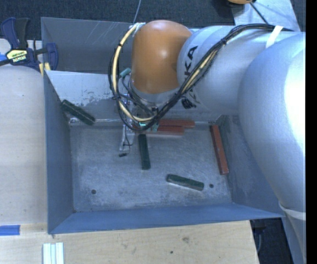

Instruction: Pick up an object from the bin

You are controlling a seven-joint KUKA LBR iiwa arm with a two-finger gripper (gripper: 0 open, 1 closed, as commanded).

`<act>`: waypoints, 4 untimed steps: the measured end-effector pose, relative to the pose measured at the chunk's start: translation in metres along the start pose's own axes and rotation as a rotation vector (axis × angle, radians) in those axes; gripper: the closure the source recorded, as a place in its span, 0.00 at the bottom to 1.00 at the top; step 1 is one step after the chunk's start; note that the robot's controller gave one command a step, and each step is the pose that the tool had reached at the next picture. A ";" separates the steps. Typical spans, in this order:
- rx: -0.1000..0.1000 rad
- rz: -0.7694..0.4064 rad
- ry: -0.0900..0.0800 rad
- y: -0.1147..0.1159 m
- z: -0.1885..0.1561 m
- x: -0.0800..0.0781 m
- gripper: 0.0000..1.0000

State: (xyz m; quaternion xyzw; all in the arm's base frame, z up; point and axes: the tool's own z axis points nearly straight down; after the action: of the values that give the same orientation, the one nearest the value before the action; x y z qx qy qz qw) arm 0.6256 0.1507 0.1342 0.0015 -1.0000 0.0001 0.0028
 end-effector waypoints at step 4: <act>0.002 -0.546 -0.013 -0.067 -0.005 0.002 0.00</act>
Offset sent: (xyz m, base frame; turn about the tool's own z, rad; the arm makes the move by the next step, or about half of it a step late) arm 0.0024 -0.0784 -0.0642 -0.3456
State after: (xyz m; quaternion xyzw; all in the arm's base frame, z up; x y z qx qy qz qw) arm 0.6237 0.0840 0.1395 0.2708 -0.9626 0.0004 -0.0036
